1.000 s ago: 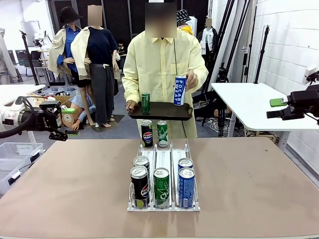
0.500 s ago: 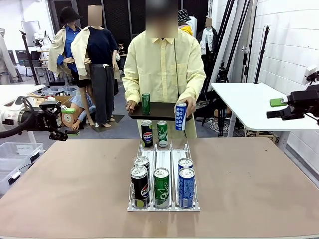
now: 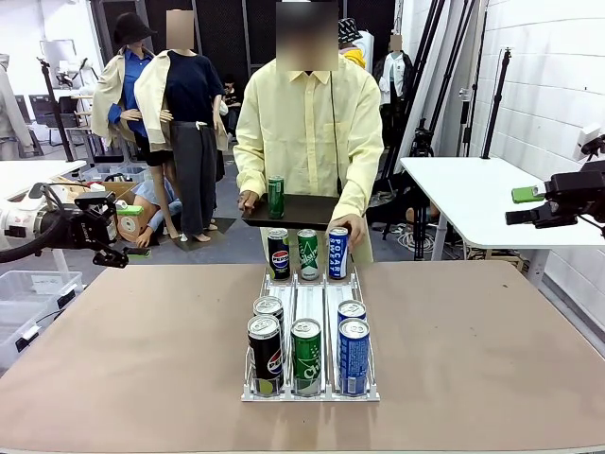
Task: Retrieve and hand over the desired beverage to the person.
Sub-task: Pick up another can of the same type that the person held from the Automatic Can Dispenser.
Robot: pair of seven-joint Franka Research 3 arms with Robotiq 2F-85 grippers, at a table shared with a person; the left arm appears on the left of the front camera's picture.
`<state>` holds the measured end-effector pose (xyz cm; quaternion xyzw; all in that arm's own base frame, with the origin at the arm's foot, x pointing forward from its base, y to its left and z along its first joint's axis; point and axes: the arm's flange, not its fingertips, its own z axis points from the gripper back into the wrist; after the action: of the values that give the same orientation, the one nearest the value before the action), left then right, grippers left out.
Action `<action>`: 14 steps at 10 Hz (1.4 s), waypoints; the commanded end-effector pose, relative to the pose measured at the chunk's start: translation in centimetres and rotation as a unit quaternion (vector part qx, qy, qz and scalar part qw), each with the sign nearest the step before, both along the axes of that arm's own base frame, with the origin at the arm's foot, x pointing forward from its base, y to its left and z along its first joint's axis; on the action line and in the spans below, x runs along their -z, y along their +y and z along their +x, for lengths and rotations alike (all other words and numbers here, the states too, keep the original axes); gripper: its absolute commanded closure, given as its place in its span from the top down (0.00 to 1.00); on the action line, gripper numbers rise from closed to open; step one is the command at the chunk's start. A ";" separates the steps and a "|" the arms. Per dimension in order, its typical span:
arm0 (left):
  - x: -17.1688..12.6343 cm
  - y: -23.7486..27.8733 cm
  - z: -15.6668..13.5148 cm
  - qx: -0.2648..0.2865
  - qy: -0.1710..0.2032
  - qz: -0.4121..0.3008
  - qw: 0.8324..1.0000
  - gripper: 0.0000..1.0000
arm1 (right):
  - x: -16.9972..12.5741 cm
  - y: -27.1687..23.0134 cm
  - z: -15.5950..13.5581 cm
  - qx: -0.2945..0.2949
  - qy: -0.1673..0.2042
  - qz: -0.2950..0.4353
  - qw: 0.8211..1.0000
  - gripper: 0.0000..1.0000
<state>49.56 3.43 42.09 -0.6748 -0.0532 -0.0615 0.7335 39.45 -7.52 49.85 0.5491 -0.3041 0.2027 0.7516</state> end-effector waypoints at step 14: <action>-0.4 0.0 -0.1 -0.001 -0.004 0.002 1.000 1.00 | -0.2 0.1 0.1 0.000 0.000 0.007 1.000 1.00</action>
<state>49.56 3.43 42.09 -0.6748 -0.0532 -0.0615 0.7335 39.45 -7.52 49.85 0.5491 -0.3041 0.2027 0.7516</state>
